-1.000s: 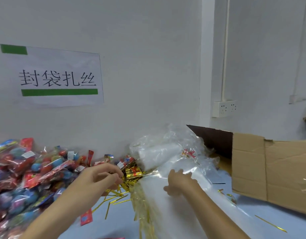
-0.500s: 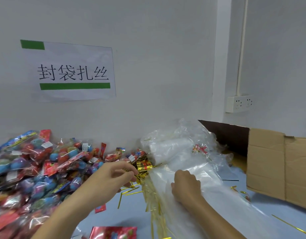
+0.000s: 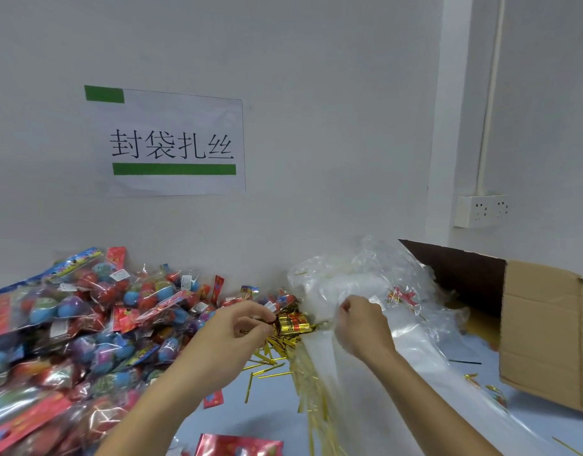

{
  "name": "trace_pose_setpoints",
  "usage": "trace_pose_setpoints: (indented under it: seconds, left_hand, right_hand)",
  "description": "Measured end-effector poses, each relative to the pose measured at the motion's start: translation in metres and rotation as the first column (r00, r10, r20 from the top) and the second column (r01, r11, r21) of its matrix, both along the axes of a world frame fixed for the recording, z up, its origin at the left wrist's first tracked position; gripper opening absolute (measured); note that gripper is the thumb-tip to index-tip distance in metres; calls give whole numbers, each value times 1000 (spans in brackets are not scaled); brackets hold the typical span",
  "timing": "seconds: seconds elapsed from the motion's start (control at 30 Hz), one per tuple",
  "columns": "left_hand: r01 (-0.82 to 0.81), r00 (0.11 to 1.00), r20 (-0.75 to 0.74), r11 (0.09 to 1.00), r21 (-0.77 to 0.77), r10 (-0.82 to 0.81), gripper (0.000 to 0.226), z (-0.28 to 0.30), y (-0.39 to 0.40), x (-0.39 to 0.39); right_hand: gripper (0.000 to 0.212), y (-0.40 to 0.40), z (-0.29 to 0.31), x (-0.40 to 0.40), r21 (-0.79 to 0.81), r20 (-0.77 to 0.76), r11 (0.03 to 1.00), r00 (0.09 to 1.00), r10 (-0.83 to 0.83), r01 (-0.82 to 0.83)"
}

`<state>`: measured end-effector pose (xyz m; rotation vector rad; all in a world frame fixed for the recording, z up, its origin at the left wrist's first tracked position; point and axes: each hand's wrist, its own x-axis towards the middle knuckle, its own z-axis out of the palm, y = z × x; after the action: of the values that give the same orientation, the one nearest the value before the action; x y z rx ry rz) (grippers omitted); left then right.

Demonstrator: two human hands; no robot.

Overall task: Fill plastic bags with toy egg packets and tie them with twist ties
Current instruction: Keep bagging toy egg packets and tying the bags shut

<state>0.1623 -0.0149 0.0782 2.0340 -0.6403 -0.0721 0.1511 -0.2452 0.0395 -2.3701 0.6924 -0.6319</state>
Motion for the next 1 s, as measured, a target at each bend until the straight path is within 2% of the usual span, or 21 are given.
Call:
trace_pose_setpoints:
  seconds: [0.03,0.07,0.13,0.2,0.27,0.37,0.43,0.5,0.57,0.63,0.73,0.83,0.9,0.97,1.0]
  left_hand:
    - [-21,1000,2,1000,-21,21,14,-1,1,1]
    - [-41,999,3,998,-46,41,15,-3,1,2]
    - [-77,997,6,992,-99,78,16,-4,3,4]
    - [-115,993,2,977,-181,117,17,-4,3,6]
    - [-165,986,-27,943,-290,164,21,-3,3,9]
    - [-285,958,-87,866,-410,274,36,0,6,14]
    - [-352,936,-146,822,-448,322,57,1,13,20]
    - [-351,932,-268,783,-514,242,76,1,21,28]
    - [-256,934,-357,738,-625,22,63,0,30,35]
    - [-181,917,-376,703,-688,-132,49,-3,36,39]
    - [-143,921,-350,690,-709,-170,39,-8,38,42]
    - [-240,941,-335,610,-755,-43,26,-8,36,40]
    - [-340,933,-347,559,-756,99,25,-9,37,44]
    - [-384,922,-348,506,-772,170,17,-8,40,47]
    - [-395,918,-350,489,-778,185,14,-7,41,47]
  right_hand:
    - [26,3,11,5,171,53,984,998,33,-41]
    - [30,9,24,9,360,106,928,992,61,-96]
    - [33,24,44,17,585,200,779,971,129,-224]
    - [21,45,58,22,605,303,699,922,240,-381]
    - [17,69,68,23,613,393,609,863,317,-503]
    - [18,96,77,18,656,533,375,754,384,-655]
    - [14,108,81,14,658,597,242,690,409,-713]
    - [11,116,85,7,654,643,126,636,427,-746]
    - [13,120,85,3,633,683,25,573,453,-774]
    - [21,121,80,3,631,686,-25,543,484,-775]
    - [25,116,71,9,630,670,-41,516,533,-776]
    - [39,108,67,15,634,672,-52,516,532,-772]
    - [28,101,64,17,647,652,-26,535,538,-762]
    - [8,91,64,14,653,615,10,538,576,-757]
    - [16,83,63,15,655,610,-5,525,593,-755]
